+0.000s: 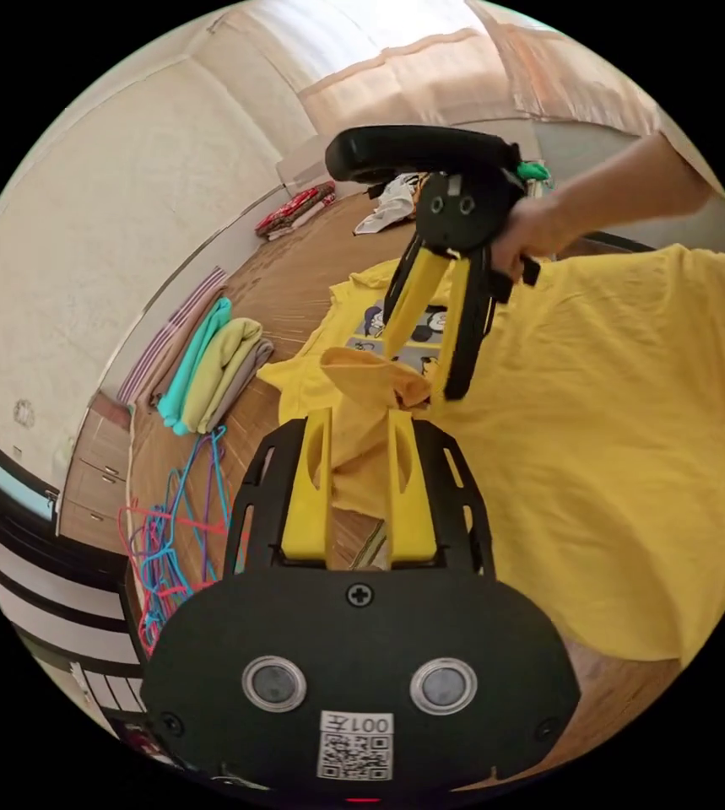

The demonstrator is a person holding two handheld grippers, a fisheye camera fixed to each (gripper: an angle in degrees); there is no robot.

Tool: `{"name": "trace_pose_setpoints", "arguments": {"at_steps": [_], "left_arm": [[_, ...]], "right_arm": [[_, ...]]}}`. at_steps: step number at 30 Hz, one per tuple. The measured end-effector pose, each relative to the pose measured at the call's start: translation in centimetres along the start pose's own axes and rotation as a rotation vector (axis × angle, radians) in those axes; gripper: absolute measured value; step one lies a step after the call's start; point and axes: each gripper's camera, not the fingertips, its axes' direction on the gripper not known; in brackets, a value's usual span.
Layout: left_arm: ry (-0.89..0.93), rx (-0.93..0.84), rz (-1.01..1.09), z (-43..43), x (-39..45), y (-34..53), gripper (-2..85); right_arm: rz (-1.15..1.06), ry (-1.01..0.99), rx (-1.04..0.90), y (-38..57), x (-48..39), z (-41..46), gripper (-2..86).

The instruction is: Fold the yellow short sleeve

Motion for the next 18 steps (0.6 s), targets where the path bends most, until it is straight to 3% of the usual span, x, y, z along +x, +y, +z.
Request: {"name": "trace_pose_setpoints", "arguments": {"at_steps": [2, 7, 13, 18], "left_arm": [[0.017, -0.006, -0.076, 0.6, -0.2, -1.0, 6.7], [0.083, 0.034, -0.157, 1.1, -0.7, -1.6, 1.0], [0.008, 0.038, -0.195, -0.4, -1.3, -1.0, -0.9], [0.015, 0.001, -0.095, -0.6, 0.5, -1.0, -0.9]], "right_arm": [[0.129, 0.033, 0.040, -0.5, -0.3, 0.8, 14.4], [0.150, 0.116, 0.115, -0.5, -0.6, 0.3, 4.8], [-0.136, 0.451, 0.158, -0.5, -2.3, -2.3, 2.9], [-0.375, 0.429, 0.045, 1.5, -3.4, -1.0, 3.6]]}}
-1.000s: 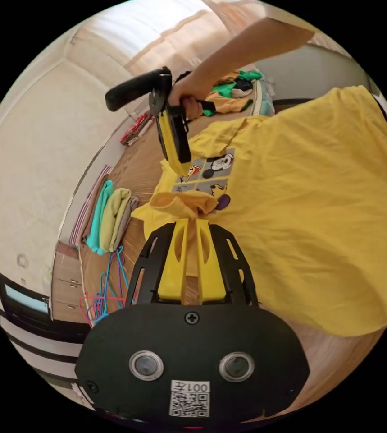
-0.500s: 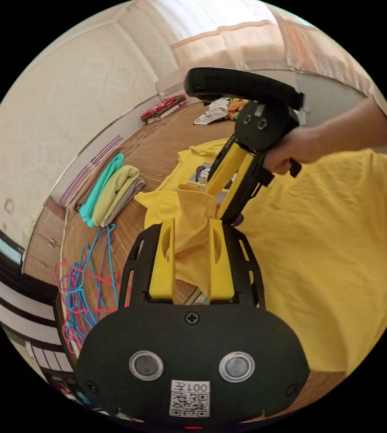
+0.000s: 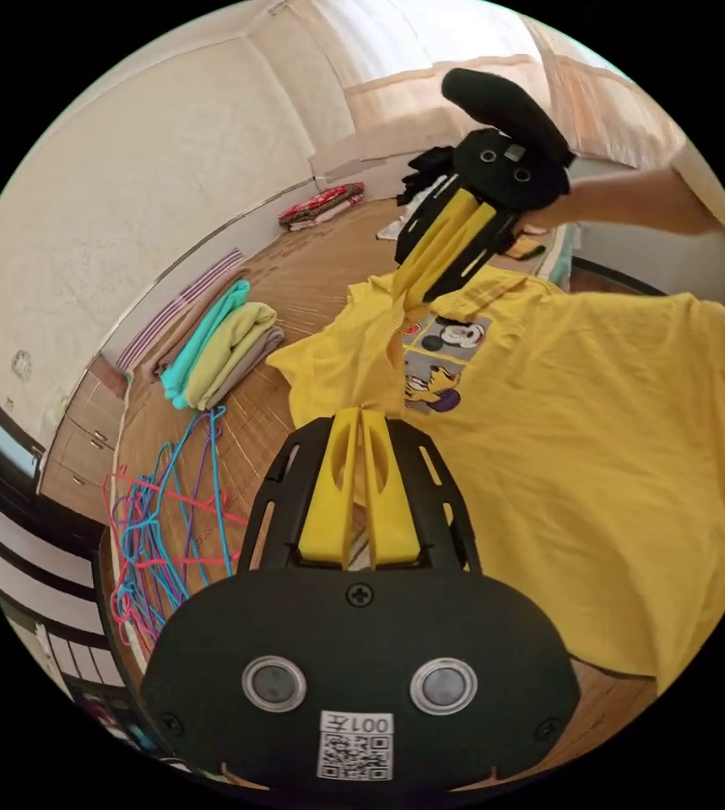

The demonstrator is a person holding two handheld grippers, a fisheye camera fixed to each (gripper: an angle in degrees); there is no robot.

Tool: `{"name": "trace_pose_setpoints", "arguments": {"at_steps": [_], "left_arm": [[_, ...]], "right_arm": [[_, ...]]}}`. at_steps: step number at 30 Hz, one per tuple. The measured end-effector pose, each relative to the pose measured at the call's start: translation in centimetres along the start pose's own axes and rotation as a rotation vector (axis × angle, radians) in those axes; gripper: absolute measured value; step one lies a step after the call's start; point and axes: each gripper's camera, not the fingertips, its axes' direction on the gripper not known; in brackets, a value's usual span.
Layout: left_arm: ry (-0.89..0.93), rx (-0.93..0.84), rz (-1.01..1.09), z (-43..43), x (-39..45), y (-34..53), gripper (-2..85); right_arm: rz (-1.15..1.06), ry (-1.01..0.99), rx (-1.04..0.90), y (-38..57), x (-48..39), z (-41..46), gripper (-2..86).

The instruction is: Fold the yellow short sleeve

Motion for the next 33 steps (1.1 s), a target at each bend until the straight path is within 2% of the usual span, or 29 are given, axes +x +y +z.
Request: {"name": "trace_pose_setpoints", "arguments": {"at_steps": [5, 12, 14, 19, 23, 26, 33], "left_arm": [[0.083, -0.025, 0.042, -0.2, 2.2, 0.5, 0.6], [-0.045, -0.120, -0.063, 0.9, -1.1, 1.1, 2.4], [-0.034, -0.143, -0.047, 2.2, -1.7, 0.5, 3.1], [0.032, -0.168, 0.014, 3.9, -1.4, -0.4, 4.1], [-0.054, -0.217, -0.008, 4.6, -0.9, 0.1, 1.4], [-0.086, -0.206, -0.069, 4.0, -0.6, 1.0, -0.7], [-0.101, -0.143, -0.254, 2.7, -0.1, 3.2, -1.2]], "right_arm": [[-0.024, -0.052, -0.159, 2.8, -0.1, 2.2, 5.4], [0.281, -0.086, -0.075, 0.7, 7.9, 3.7, 5.8], [0.418, -0.171, -0.052, -0.8, 11.8, 6.2, 8.0], [0.581, -0.415, -0.050, -2.1, 17.6, 11.9, 10.7], [0.548, -0.474, -0.072, -2.9, 18.9, 14.5, 5.9], [0.506, -0.457, -0.015, -3.3, 19.8, 14.1, 2.6], [0.486, -0.503, 0.027, -5.0, 22.9, 15.1, 1.6]]}}
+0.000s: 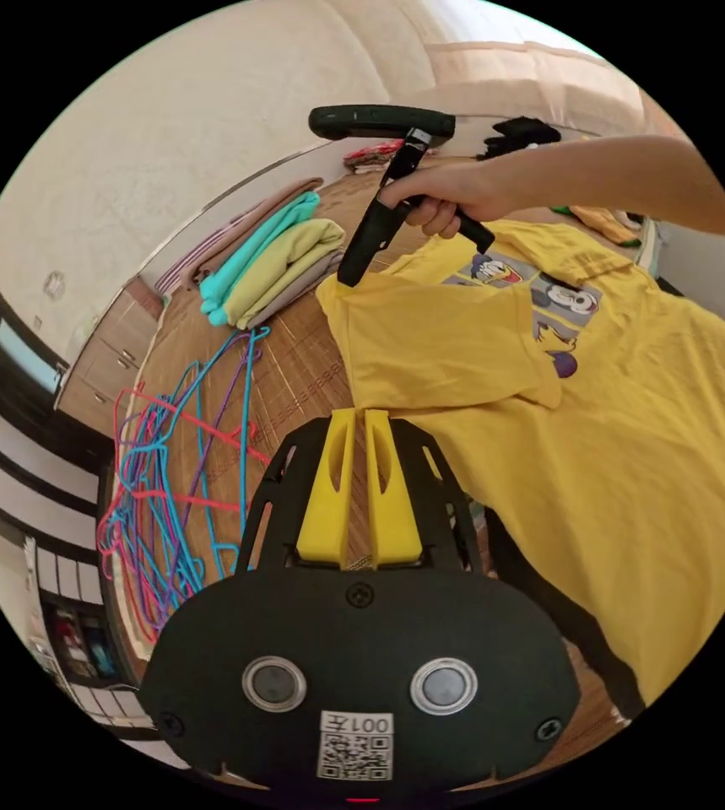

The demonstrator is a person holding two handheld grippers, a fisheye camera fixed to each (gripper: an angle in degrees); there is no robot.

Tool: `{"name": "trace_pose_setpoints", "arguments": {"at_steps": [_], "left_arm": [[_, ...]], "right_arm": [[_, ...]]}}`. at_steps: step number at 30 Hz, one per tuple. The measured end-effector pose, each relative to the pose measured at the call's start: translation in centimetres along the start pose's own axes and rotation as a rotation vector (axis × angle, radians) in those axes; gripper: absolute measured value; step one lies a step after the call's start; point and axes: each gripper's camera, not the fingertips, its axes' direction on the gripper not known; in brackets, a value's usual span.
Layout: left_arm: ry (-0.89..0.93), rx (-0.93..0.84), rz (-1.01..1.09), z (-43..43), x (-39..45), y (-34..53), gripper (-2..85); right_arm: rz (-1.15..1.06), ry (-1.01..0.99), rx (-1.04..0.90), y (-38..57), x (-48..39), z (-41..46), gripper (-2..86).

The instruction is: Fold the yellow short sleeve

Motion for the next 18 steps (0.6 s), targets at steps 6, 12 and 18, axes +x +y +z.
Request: {"name": "trace_pose_setpoints", "arguments": {"at_steps": [6, 12, 18], "left_arm": [[0.071, -0.015, -0.195, 0.2, -0.7, 2.9, -1.0], [0.044, -0.031, -0.185, -0.3, 0.7, 4.2, -0.7], [0.009, -0.023, -0.177, -1.6, 1.7, 5.5, 2.5]], "right_arm": [[0.026, 0.007, -0.043, -2.6, 2.0, 2.1, 1.8], [-0.024, 0.050, -0.083, -2.7, 1.9, 4.2, 2.2], [-0.022, -0.002, 0.018, 0.4, 2.6, 1.6, 4.2]]}}
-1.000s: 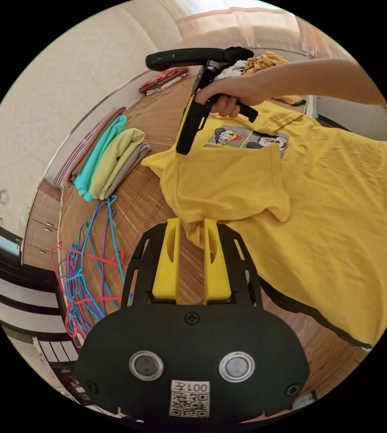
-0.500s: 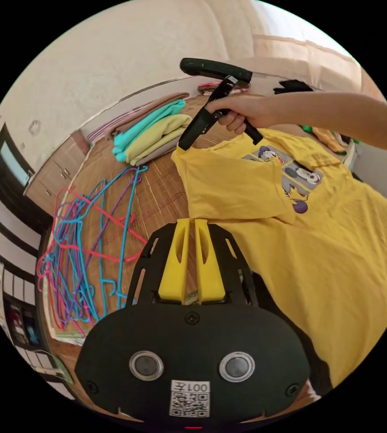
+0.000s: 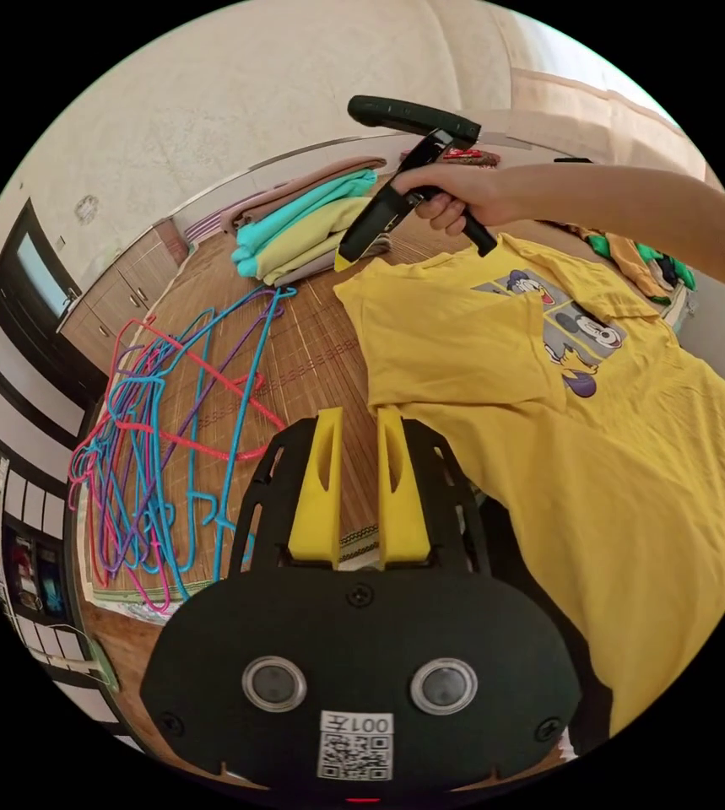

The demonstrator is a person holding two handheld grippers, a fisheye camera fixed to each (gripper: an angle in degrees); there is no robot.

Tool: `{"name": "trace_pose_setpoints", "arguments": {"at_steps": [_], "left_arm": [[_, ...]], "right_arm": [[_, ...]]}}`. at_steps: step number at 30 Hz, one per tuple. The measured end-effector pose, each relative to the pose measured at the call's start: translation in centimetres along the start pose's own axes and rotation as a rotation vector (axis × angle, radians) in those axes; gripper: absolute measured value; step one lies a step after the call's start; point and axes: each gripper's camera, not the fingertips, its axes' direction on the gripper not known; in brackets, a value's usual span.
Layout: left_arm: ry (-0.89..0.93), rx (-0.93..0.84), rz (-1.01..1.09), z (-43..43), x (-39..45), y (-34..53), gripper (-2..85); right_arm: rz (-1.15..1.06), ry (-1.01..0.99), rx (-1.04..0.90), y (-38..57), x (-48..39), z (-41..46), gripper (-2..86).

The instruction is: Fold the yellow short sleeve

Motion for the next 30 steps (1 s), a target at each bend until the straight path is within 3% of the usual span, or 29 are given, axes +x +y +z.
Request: {"name": "trace_pose_setpoints", "arguments": {"at_steps": [3, 7, 16, 21, 25, 30], "left_arm": [[0.030, 0.012, 0.022, -0.2, 0.3, 0.6, 2.7], [0.030, -0.005, 0.050, -0.5, 1.1, 1.0, 0.2], [-0.053, -0.035, 0.046, -2.5, 2.2, 3.4, 0.0], [-0.069, -0.071, -0.035, -5.6, 1.8, 5.5, 4.0], [0.016, -0.064, -0.043, -10.8, 1.7, 9.8, 6.1], [0.009, -0.120, 0.234, -17.9, 5.7, 14.7, 6.5]], "right_arm": [[0.006, -0.047, 0.007, 1.8, -0.4, 0.3, 5.7], [0.013, 0.044, -0.083, 3.2, -1.8, 4.2, 6.2], [0.050, 0.097, -0.035, 5.2, -3.3, 7.7, 3.7], [0.009, 0.111, 0.019, 8.8, -4.7, 3.6, 7.5], [-0.062, 0.205, 0.099, 18.0, -9.0, -4.4, 8.1], [-0.087, 0.221, -0.001, 33.4, -16.1, -10.1, 9.5]]}}
